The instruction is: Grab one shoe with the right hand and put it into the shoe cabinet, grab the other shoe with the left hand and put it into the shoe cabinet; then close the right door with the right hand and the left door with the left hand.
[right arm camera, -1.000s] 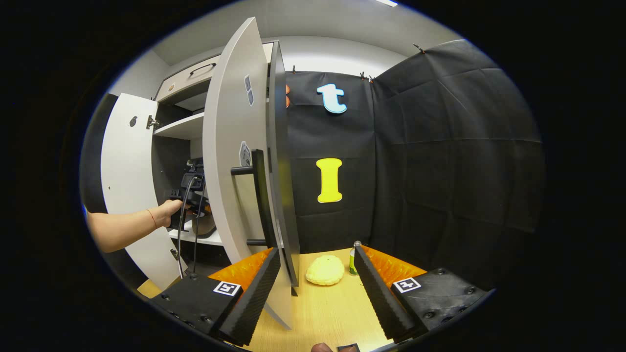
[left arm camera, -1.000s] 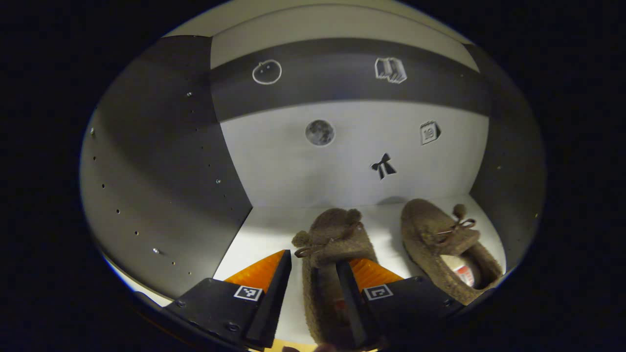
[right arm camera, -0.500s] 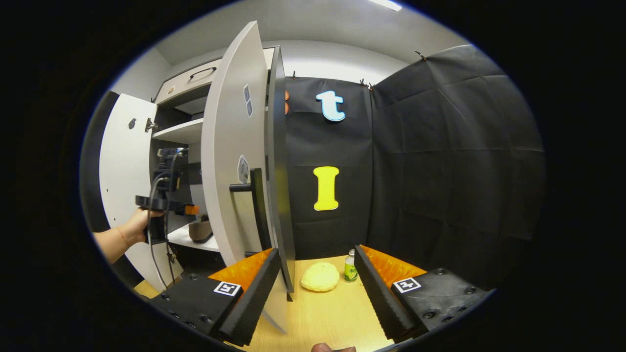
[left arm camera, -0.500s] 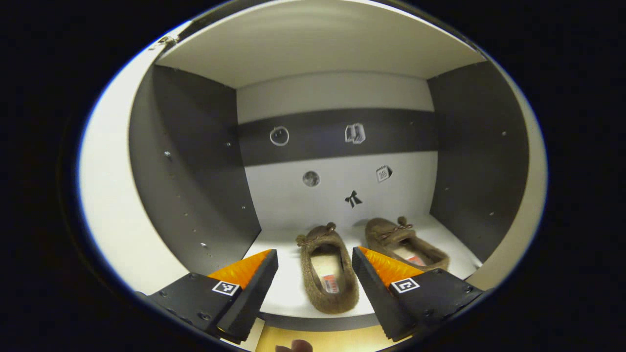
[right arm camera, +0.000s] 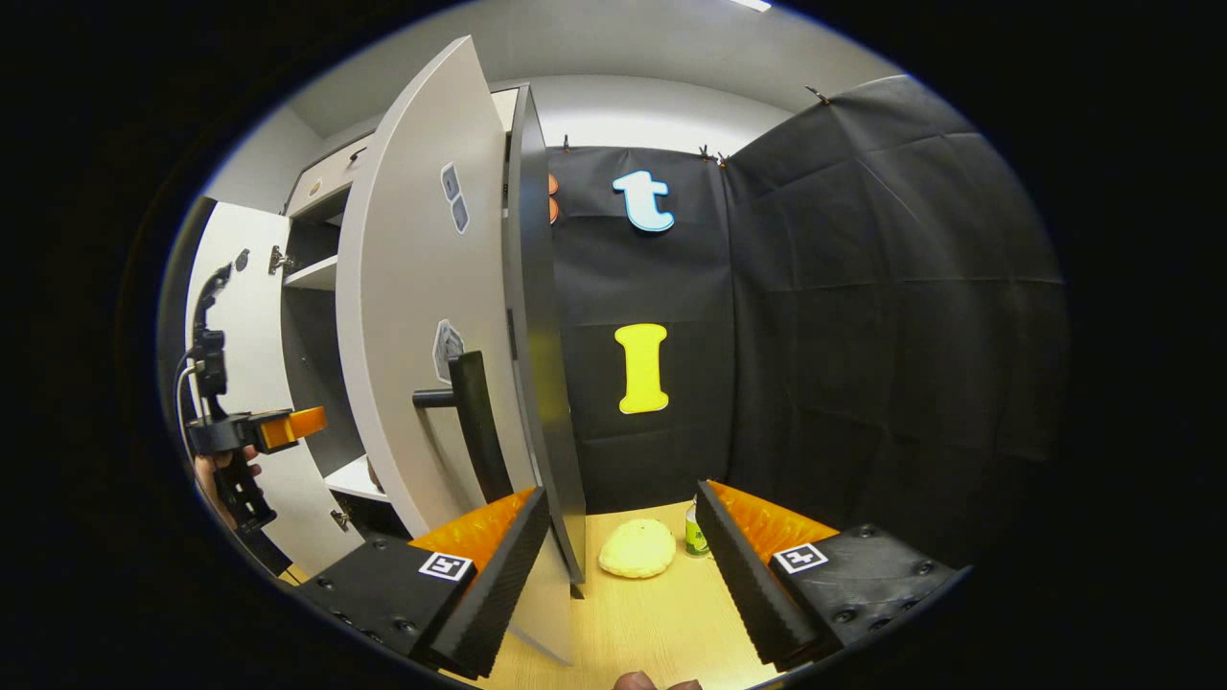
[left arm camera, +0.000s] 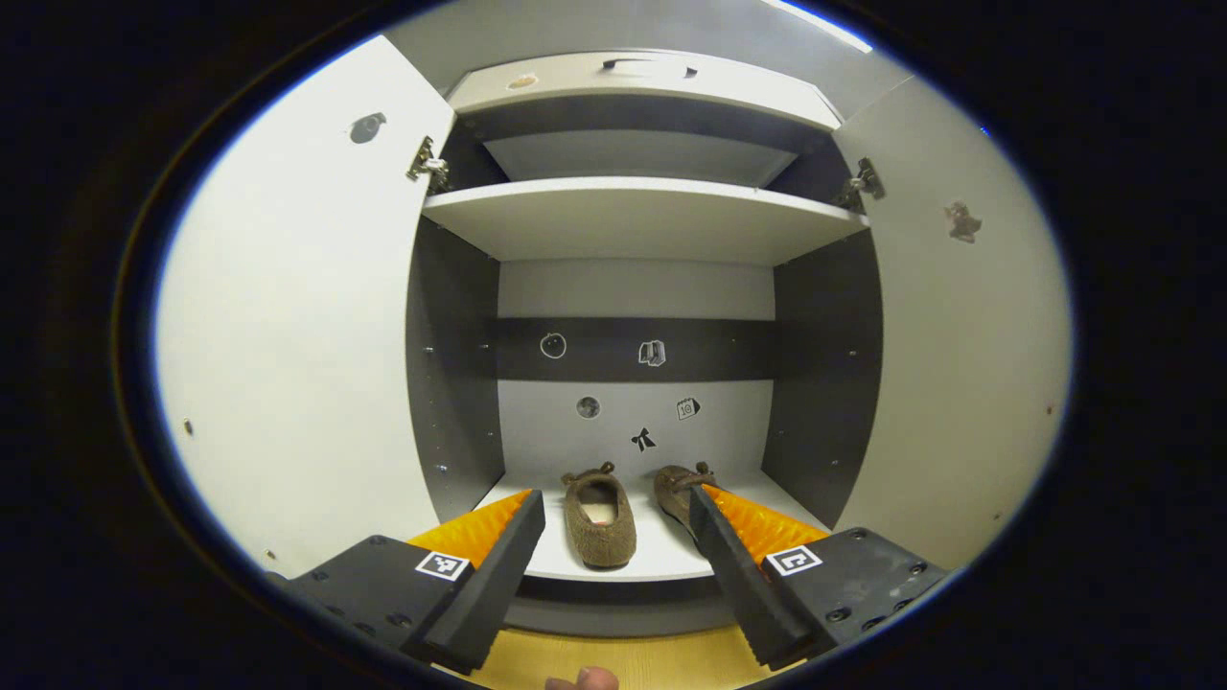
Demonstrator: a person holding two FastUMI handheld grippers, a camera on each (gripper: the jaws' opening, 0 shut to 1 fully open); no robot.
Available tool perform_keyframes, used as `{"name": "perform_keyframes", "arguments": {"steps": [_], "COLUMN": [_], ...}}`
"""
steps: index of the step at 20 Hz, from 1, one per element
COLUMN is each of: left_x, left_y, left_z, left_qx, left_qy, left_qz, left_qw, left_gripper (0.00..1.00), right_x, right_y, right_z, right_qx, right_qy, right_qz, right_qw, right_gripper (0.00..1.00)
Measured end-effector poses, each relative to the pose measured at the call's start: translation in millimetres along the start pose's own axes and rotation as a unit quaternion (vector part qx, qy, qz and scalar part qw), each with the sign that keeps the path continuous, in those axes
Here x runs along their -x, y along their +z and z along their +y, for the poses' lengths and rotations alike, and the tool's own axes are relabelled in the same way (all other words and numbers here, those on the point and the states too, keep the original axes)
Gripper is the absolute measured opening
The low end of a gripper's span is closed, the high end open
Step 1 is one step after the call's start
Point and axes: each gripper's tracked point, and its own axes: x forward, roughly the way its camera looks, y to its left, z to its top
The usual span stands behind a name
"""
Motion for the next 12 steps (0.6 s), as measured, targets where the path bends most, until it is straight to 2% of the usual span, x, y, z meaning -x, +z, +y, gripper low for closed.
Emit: {"name": "perform_keyframes", "arguments": {"steps": [1, 6, 12], "left_x": [12, 67, 112], "left_y": [0, -19, -34], "left_z": [2, 7, 39], "left_qx": [-0.005, 0.002, -0.010], "left_qy": [0.001, -0.011, -0.007], "left_qz": [-0.005, 0.004, 0.019], "left_qw": [1.000, 1.000, 1.000], "left_gripper": [0.96, 0.97, 0.97], "right_x": [0, 2, 5], "right_y": [0, -2, -5], "right_z": [2, 11, 25], "right_qx": [0.003, -0.005, -0.005], "right_qy": [0.003, 0.013, 0.001], "right_qz": [0.000, 0.004, 0.006], "right_qw": [1.000, 1.000, 1.000], "right_gripper": [0.98, 0.96, 0.97]}}
